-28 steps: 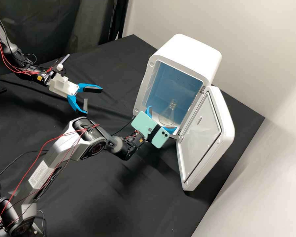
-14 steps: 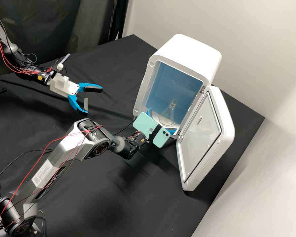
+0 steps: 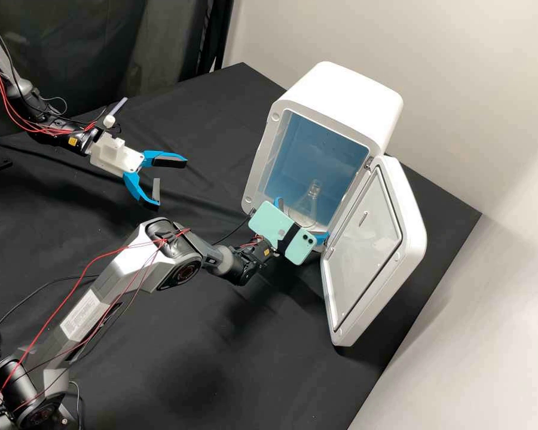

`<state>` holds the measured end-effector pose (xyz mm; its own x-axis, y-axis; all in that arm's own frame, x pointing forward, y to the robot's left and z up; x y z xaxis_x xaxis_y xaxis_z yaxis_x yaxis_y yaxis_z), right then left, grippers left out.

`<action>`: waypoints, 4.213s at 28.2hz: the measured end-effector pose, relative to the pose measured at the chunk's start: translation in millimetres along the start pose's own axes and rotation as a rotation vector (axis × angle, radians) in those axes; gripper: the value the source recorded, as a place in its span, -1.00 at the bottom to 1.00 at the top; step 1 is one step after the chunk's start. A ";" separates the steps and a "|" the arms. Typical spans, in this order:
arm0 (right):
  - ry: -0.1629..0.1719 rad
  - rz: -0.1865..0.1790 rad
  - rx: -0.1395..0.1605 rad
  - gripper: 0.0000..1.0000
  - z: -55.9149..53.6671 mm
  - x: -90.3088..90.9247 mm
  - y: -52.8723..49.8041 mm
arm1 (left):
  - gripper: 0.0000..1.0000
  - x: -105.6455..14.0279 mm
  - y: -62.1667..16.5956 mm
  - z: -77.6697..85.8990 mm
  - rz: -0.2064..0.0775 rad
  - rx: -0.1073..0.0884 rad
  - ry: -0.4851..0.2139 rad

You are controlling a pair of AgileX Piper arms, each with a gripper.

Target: Take the flask out of the incubator

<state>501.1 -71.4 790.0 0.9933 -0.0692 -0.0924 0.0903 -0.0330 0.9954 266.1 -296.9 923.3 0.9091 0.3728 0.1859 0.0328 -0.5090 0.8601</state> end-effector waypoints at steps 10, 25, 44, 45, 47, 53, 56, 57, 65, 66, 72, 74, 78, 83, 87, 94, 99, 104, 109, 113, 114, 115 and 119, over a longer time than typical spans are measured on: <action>0.004 -0.006 -0.003 1.00 -0.3 1.5 -3.0 | 1.00 0.0 0.0 0.0 0.000 0.000 0.000; 0.022 -0.024 -0.003 1.00 -3.7 2.3 -5.0 | 1.00 0.0 0.0 0.0 0.000 0.000 0.000; -0.007 0.013 -0.062 1.00 -38.8 -29.0 -1.2 | 1.00 0.0 0.0 0.0 0.000 0.000 0.000; -0.012 0.019 -0.065 1.00 -38.6 -29.3 -0.4 | 1.00 0.0 0.0 0.0 0.000 0.000 0.000; -0.013 0.019 -0.066 1.00 -38.5 -29.3 -0.4 | 1.00 0.0 0.0 0.0 0.000 0.000 0.000; 0.008 0.038 -0.070 1.00 -41.6 -20.6 3.3 | 1.00 0.0 0.0 0.0 0.000 0.000 0.000; 0.019 0.031 -0.086 1.00 -38.7 -13.1 -0.3 | 1.00 0.0 0.0 0.0 0.000 0.000 0.000; 0.026 0.027 -0.095 1.00 -37.6 -9.7 -1.9 | 1.00 0.0 0.0 0.0 0.000 0.000 0.000; 0.041 0.007 -0.128 1.00 -37.9 -1.4 -3.9 | 1.00 0.0 0.0 0.0 0.000 0.000 0.000; 0.042 0.007 -0.129 1.00 -37.4 -0.6 -4.4 | 1.00 0.0 0.0 0.0 0.000 0.000 0.000; 0.053 0.007 -0.132 1.00 -35.9 9.9 -10.3 | 1.00 0.0 0.0 0.0 0.000 0.000 0.000; 0.045 -0.002 -0.134 1.00 -33.3 14.1 -13.2 | 1.00 0.0 0.0 0.0 0.000 0.000 0.000; 0.011 -0.029 -0.139 1.00 -26.6 23.8 -17.8 | 1.00 0.0 0.0 0.0 0.000 0.000 0.000; 0.025 -0.019 -0.146 1.00 -27.0 33.6 -16.9 | 1.00 0.0 0.0 0.0 0.000 0.000 0.000; 0.032 -0.028 -0.138 1.00 -26.6 38.2 -18.2 | 1.00 0.0 0.0 0.0 0.000 0.000 0.000; 0.048 -0.023 -0.109 1.00 -26.2 44.4 -16.8 | 1.00 0.0 0.0 0.0 0.000 0.000 0.000; 0.053 0.000 -0.070 1.00 -25.3 48.2 -6.4 | 1.00 0.0 0.0 0.0 0.000 0.000 0.000; 0.068 0.001 -0.085 1.00 -24.2 52.4 -4.9 | 1.00 0.1 -0.1 0.4 0.000 0.000 -0.001; 0.065 -0.005 -0.099 1.00 -18.6 53.5 -5.3 | 1.00 0.1 -0.1 0.4 0.000 0.000 -0.001; 0.064 -0.006 -0.098 1.00 -17.9 53.8 -5.9 | 1.00 0.1 -0.1 0.4 0.000 0.000 -0.001; 0.064 -0.006 -0.098 1.00 -17.9 53.8 -5.9 | 1.00 0.1 -0.1 0.4 0.000 0.000 -0.001; 0.064 -0.006 -0.098 1.00 -17.9 53.8 -5.9 | 1.00 0.1 -0.1 0.4 0.000 0.000 -0.001; 0.064 -0.006 -0.098 1.00 -17.9 53.8 -5.9 | 1.00 0.1 -0.1 0.4 0.000 0.000 -0.001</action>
<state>555.2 -57.1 779.7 0.9950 -0.0052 -0.0996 0.0997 0.0651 0.9929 266.3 -297.1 923.0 0.9097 0.3718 0.1850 0.0332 -0.5090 0.8601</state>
